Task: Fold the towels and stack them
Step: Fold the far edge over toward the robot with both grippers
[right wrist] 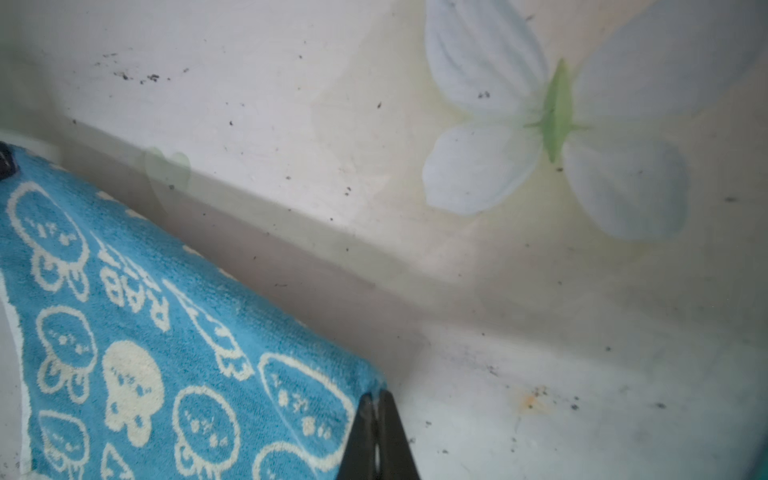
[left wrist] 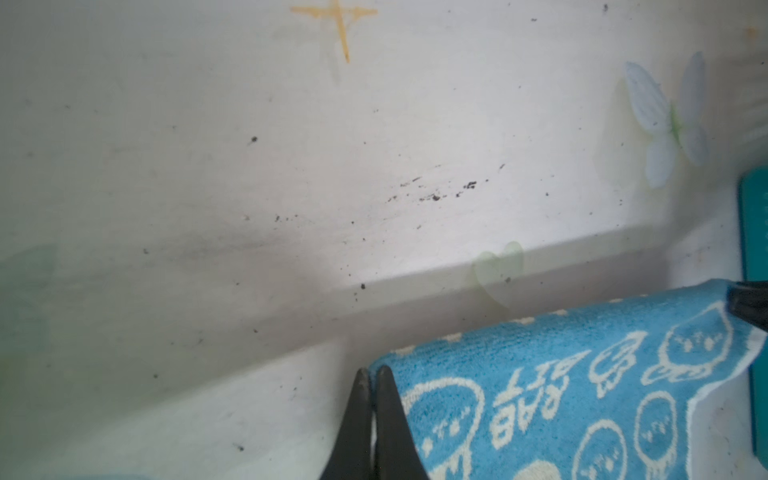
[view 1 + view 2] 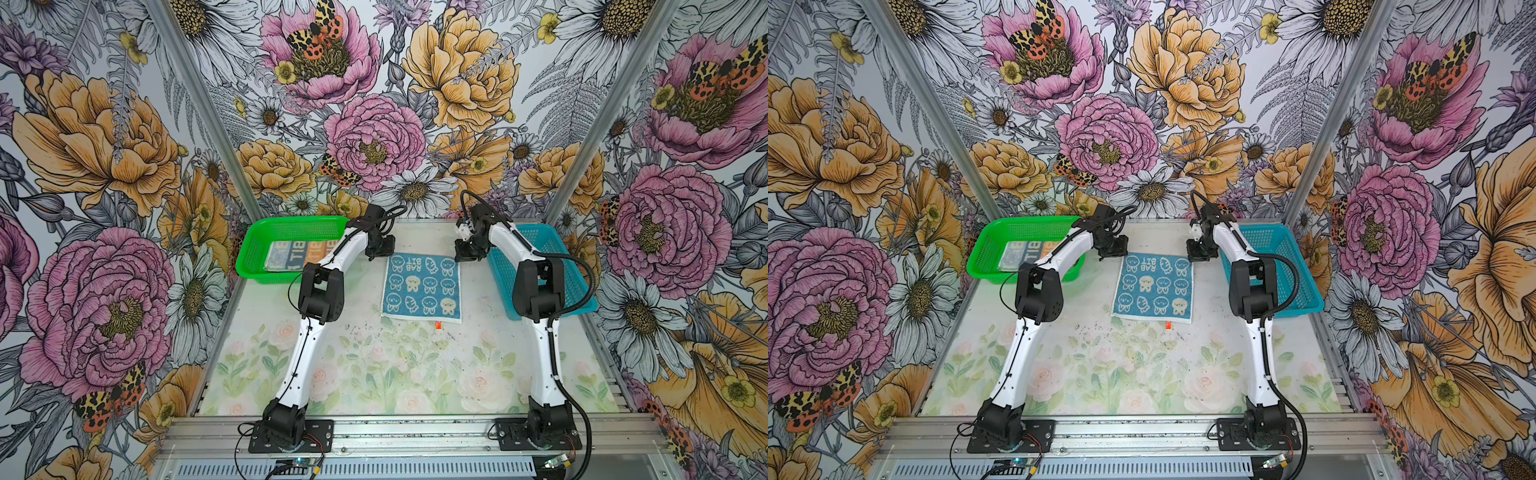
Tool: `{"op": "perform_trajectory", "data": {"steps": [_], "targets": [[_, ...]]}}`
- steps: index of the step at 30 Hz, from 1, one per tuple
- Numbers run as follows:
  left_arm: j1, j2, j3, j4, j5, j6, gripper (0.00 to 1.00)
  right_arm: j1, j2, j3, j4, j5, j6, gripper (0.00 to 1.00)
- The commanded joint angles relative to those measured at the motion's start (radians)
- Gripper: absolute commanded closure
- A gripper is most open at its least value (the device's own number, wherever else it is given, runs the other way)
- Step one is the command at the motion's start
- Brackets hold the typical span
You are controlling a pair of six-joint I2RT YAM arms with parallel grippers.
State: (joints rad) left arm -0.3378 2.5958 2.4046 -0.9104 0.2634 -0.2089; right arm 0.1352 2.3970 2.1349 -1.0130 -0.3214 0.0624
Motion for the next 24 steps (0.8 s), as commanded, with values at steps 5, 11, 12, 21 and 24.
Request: {"op": "perform_trajectory", "data": {"steps": [5,11,12,21,24], "targets": [[0.011,-0.136,-0.103,0.007,0.002,0.039,1.00,0.000,-0.133,-0.090,-0.002,-0.016,0.009,1.00],[-0.003,-0.229,-0.253,0.052,-0.019,0.049,1.00,0.001,-0.217,-0.205,0.018,-0.020,0.021,1.00],[-0.006,-0.245,-0.287,0.065,-0.022,0.048,1.00,0.001,-0.237,-0.235,0.029,-0.021,0.025,1.00],[-0.022,-0.407,-0.554,0.164,-0.043,0.011,1.00,0.007,-0.406,-0.535,0.134,-0.024,0.078,1.00],[-0.029,-0.461,-0.635,0.194,-0.045,-0.016,1.00,0.008,-0.451,-0.607,0.153,-0.018,0.089,1.00]]}}
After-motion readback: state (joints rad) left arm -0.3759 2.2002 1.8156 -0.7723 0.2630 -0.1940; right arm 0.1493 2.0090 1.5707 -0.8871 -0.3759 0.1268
